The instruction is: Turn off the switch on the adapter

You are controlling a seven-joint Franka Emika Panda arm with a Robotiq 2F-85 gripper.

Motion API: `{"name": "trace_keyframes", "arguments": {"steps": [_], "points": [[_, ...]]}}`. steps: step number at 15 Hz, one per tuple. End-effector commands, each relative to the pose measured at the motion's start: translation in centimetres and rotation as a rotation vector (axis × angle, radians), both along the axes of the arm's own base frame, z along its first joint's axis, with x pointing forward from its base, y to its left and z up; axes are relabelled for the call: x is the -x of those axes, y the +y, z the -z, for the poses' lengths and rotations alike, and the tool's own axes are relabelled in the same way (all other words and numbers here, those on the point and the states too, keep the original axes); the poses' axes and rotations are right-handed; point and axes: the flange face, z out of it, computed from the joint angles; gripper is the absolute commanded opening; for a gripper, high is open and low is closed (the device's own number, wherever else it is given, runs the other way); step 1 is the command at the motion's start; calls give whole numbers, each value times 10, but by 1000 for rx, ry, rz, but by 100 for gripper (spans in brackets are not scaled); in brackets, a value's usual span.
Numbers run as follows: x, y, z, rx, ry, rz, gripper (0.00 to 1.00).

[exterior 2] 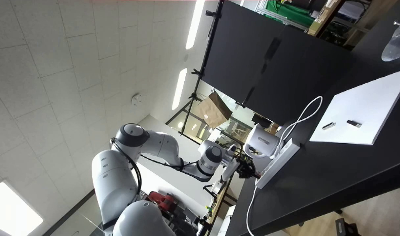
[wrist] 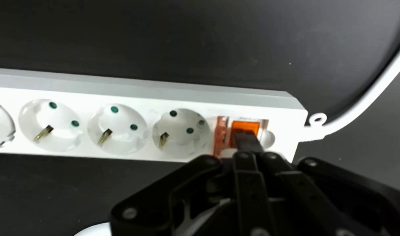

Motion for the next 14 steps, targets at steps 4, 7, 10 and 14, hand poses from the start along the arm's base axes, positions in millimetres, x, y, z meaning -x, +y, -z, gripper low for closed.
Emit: {"name": "trace_keyframes", "arguments": {"steps": [4, 7, 10, 14], "points": [[-46, -18, 32, -4, 130, -30, 0], [-56, -25, 32, -37, 221, -61, 0], [-66, -31, 34, -53, 283, -77, 0], [-77, -19, 25, -76, 307, -85, 0]]}}
